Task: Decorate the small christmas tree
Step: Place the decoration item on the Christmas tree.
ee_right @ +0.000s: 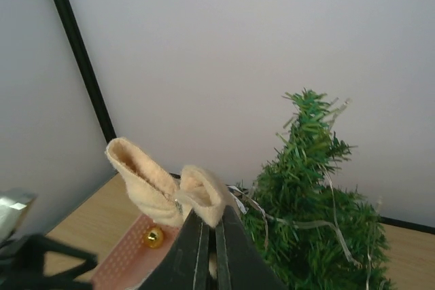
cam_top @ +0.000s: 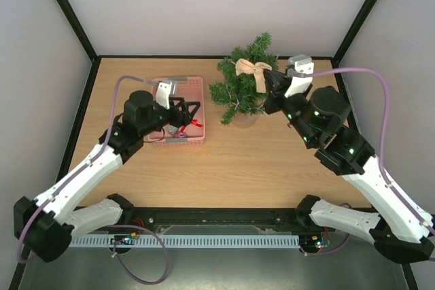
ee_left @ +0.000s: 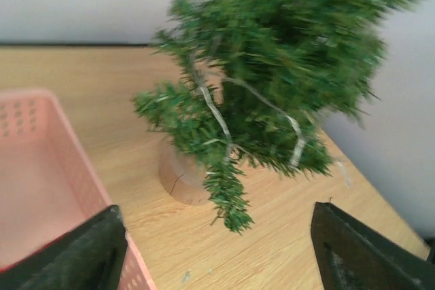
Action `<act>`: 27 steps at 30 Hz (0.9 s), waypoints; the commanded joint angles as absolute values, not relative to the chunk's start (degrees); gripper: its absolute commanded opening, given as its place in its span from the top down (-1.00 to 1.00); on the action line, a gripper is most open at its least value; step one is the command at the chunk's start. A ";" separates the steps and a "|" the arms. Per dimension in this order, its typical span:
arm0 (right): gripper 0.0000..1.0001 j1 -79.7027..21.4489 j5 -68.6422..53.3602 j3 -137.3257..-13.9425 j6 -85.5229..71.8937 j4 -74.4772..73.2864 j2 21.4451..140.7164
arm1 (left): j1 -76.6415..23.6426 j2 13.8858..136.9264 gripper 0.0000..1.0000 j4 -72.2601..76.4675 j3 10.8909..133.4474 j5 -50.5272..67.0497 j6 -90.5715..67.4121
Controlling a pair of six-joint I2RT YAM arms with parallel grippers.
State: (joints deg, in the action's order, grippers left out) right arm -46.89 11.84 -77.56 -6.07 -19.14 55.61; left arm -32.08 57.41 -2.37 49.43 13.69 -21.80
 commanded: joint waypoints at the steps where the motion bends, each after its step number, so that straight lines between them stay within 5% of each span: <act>1: 0.97 -46.74 9.42 -74.17 -9.25 -20.84 49.84 | -26.81 64.27 -0.39 -0.56 52.30 18.48 -24.90; 11: 0.97 -46.68 2.76 -69.55 -11.92 -22.20 44.86 | -23.99 82.13 0.24 11.72 59.28 26.70 -35.28; 20: 0.96 -46.74 2.18 -68.08 -11.42 -22.62 42.33 | -26.04 89.02 0.29 18.13 58.31 31.65 -42.24; 27: 0.96 -46.75 1.35 -67.26 -11.30 -22.58 41.86 | -26.78 90.55 0.63 22.53 56.43 33.49 -44.42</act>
State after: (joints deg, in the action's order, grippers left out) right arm -46.87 2.28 -68.07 -11.42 -21.63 42.33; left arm -26.24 89.30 18.13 57.65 31.11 -42.85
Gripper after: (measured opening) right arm 0.019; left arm 0.223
